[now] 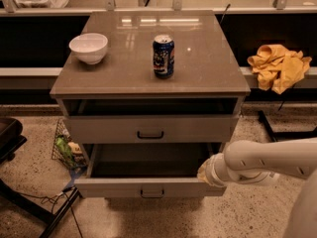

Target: Open middle drawer

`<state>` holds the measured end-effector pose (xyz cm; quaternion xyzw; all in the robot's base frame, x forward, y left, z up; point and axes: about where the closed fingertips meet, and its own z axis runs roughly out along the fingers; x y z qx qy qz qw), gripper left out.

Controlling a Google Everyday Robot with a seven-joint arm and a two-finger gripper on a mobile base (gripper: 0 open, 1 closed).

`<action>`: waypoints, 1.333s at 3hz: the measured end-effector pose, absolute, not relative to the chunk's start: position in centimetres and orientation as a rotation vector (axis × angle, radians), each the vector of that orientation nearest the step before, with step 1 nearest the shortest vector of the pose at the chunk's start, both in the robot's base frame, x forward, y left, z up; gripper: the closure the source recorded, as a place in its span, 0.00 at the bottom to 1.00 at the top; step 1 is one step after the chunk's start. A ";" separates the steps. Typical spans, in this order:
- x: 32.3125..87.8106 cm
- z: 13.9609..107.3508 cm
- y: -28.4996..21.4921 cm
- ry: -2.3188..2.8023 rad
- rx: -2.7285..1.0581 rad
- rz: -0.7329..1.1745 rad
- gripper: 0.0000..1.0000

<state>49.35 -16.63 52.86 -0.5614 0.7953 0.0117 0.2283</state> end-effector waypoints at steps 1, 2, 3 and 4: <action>51.3 51.7 -16.6 2.108 -1.563 0.011 1.00; 53.4 50.6 -16.4 2.033 -1.585 0.003 1.00; 55.0 49.8 -15.7 1.975 -1.611 0.009 1.00; 56.4 48.3 -14.4 1.926 -1.640 0.038 1.00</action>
Offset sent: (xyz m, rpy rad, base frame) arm 0.0684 0.0045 -0.0340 0.0457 -0.1740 0.1378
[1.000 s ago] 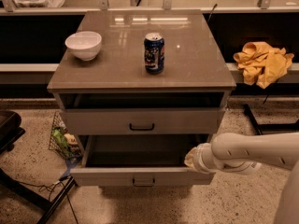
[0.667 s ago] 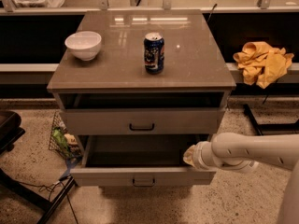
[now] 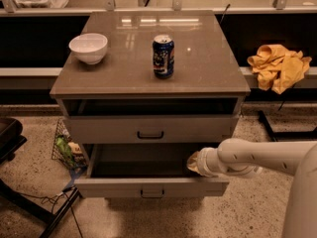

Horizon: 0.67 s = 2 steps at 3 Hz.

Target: Open middle drawer

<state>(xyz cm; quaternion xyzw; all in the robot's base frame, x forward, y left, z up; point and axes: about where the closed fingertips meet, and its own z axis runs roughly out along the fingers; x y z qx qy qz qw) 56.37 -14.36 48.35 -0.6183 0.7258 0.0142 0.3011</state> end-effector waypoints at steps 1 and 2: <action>57.7 46.3 -12.8 1.884 -1.668 0.081 1.00; 59.7 43.3 -11.1 1.842 -1.690 0.146 1.00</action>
Offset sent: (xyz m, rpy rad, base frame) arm 0.0487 0.0463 -0.0739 0.0932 0.0250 0.1402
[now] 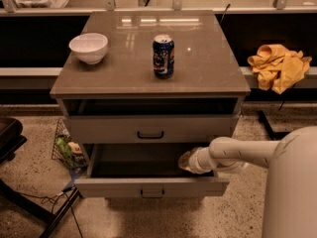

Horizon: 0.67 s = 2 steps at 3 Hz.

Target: Open middle drawer

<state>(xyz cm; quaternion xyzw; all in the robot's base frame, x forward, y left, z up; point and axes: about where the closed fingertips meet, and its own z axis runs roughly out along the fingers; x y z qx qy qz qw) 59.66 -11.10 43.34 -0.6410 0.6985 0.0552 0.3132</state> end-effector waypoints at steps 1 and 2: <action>59.1 43.0 -11.1 1.852 -1.684 0.155 1.00; 55.5 40.7 -11.3 1.922 -1.641 0.220 1.00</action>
Offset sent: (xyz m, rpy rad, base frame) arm -0.0930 -0.0079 -0.0583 0.0673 0.1673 -0.1077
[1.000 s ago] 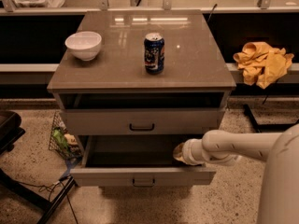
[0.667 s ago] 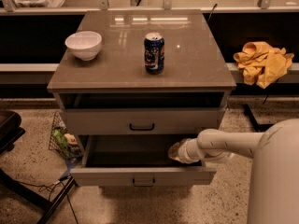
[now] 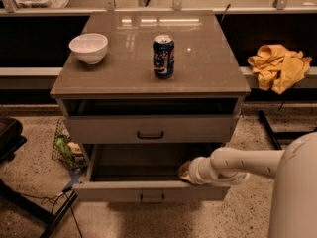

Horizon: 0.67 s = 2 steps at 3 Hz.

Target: Open middle drawer

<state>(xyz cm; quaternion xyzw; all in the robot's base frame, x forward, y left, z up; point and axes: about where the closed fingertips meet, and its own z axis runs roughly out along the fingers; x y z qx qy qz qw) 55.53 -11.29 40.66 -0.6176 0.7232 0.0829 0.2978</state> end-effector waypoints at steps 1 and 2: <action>55.8 40.8 -11.3 1.922 -1.641 0.220 1.00; 52.8 40.5 -11.7 1.978 -1.615 0.236 1.00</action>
Offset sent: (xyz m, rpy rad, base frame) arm -0.2354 -0.0363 -0.0123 -0.0231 0.2970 -0.2815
